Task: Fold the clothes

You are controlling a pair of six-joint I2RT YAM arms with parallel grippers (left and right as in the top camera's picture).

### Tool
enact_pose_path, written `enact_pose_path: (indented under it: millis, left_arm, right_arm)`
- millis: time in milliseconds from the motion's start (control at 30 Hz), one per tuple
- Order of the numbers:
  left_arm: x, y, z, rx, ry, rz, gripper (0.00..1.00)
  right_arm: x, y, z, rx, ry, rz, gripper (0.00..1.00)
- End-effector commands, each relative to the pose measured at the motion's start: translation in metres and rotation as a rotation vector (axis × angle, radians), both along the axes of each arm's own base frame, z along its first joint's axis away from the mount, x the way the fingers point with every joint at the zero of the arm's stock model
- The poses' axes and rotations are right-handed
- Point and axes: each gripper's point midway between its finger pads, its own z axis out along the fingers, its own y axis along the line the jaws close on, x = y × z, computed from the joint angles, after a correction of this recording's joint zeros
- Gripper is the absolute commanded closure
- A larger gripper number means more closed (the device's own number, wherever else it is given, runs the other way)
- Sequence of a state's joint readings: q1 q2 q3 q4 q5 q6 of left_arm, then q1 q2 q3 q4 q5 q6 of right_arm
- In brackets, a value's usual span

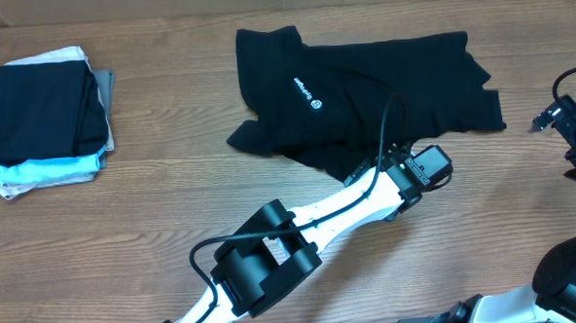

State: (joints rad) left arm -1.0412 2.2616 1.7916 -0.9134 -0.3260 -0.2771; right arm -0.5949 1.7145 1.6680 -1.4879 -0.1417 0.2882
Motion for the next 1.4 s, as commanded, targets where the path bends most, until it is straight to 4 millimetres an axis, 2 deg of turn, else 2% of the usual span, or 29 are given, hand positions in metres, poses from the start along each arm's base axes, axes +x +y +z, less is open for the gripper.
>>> enact_pose_path:
  millis: [0, 167, 433, 600, 733, 833, 900, 933, 1133, 1267, 1367]
  left_arm:
    - [-0.001, -0.003, -0.004, 0.004, -0.011, -0.015, 0.32]
    - [-0.002, -0.002, -0.006, 0.006, -0.005, -0.016, 0.38]
    - [-0.010, 0.010, -0.021, 0.044, 0.017, -0.017, 0.37]
    - [-0.007, 0.009, -0.020, 0.039, 0.006, -0.014, 0.38]
    - [-0.003, 0.007, -0.016, 0.036, -0.011, -0.013, 0.47]
    - [0.000, 0.004, -0.008, 0.031, -0.018, -0.012, 0.69]
    - [0.005, 0.004, -0.001, 0.037, -0.043, -0.008, 0.80]
    - [0.008, 0.004, 0.004, 0.042, -0.060, -0.004, 0.81]
    - [0.031, 0.011, 0.032, 0.096, -0.191, 0.028, 0.82]
    - [0.045, 0.019, 0.037, 0.110, -0.234, 0.059, 0.81]
    - [0.064, 0.033, 0.041, 0.119, -0.270, 0.107, 0.80]
  right_arm:
    - [0.002, -0.001, 0.010, -0.020, -0.031, -0.005, 0.00]
    - [0.002, -0.001, 0.010, -0.020, -0.031, -0.005, 0.00]
    - [0.002, -0.001, 0.010, -0.020, -0.031, -0.005, 0.00]
    - [0.002, -0.001, 0.010, -0.020, -0.031, -0.005, 0.00]
    - [0.002, -0.001, 0.010, -0.020, -0.031, -0.005, 0.00]
    - [0.002, -0.001, 0.010, -0.020, -0.031, -0.005, 0.00]
    - [0.002, -0.001, 0.010, -0.020, -0.031, -0.005, 0.00]
    - [0.002, -0.001, 0.010, -0.020, -0.031, -0.005, 0.00]
    - [0.002, -0.001, 0.010, -0.020, -0.031, -0.005, 0.00]
    - [0.002, -0.001, 0.010, -0.020, -0.031, -0.005, 0.00]
    - [0.002, -0.001, 0.010, -0.020, -0.031, -0.005, 0.00]
